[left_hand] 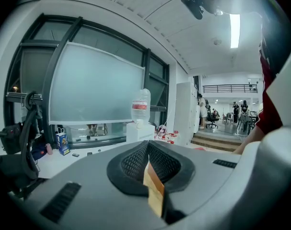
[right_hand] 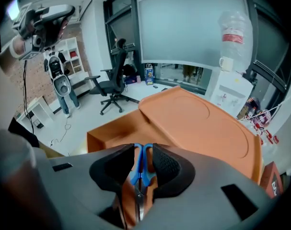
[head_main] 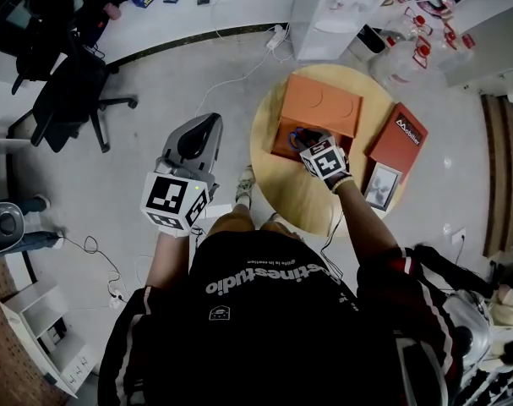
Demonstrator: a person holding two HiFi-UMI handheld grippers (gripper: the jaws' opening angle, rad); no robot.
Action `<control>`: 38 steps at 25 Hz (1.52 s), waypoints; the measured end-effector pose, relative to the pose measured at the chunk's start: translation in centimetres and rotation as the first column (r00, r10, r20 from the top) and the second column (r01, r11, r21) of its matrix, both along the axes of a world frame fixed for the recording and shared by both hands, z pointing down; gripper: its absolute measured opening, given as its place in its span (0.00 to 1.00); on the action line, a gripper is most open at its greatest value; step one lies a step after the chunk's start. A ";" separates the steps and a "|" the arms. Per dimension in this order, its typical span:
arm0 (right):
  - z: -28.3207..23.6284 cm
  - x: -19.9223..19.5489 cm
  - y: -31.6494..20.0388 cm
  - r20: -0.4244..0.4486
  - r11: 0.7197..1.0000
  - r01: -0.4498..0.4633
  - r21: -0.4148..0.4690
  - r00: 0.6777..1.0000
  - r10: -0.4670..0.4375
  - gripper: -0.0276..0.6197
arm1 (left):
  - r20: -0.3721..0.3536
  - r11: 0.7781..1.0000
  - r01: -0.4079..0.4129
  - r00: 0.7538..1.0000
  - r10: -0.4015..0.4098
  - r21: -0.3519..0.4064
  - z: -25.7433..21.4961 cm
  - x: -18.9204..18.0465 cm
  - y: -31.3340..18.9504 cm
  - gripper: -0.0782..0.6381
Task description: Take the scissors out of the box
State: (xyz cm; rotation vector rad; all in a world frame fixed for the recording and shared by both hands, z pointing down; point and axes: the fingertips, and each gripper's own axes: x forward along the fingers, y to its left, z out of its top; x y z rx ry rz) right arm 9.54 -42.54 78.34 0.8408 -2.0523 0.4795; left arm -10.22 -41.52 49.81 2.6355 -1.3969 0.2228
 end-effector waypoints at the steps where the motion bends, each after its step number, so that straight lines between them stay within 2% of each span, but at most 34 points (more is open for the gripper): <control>1: 0.3 -0.1 0.1 -0.010 1.000 0.011 -0.008 1.000 -0.011 0.24 | 0.001 1.000 -0.002 1.000 0.002 -0.002 0.1 -0.1 -0.2 0.13; 7: 2.7 -0.6 0.3 -0.044 0.994 0.097 -0.042 0.994 -0.099 0.24 | 0.011 1.000 -0.006 1.000 0.007 -0.013 0.7 -0.3 -0.8 0.13; 11: 3.1 -0.7 1.2 -0.074 0.991 0.104 -0.088 0.991 -0.111 0.24 | 0.015 1.000 -0.005 1.000 0.005 -0.020 0.9 -0.6 -1.0 0.13; 18: 3.3 -0.9 0.9 -0.097 0.989 0.133 -0.067 0.985 -0.139 0.23 | 0.013 1.000 -0.002 1.000 0.002 -0.014 0.7 -1.0 -1.0 0.13; 23: 3.1 -0.9 1.4 -0.102 0.991 0.109 -0.074 0.988 -0.116 0.22 | 0.014 1.000 0.000 1.000 0.000 -0.011 0.4 -1.0 -0.5 0.13; 30: 1.7 -0.5 1.2 -0.098 0.995 0.091 -0.041 0.991 -0.094 0.22 | 0.007 1.000 0.011 1.000 -0.011 -0.008 0.4 -1.4 0.3 0.13; 38: -0.9 0.4 1.4 -0.065 0.999 0.049 0.009 0.997 -0.049 0.22 | 0.000 1.000 -0.007 1.000 0.007 0.012 -0.4 -0.1 1.8 0.13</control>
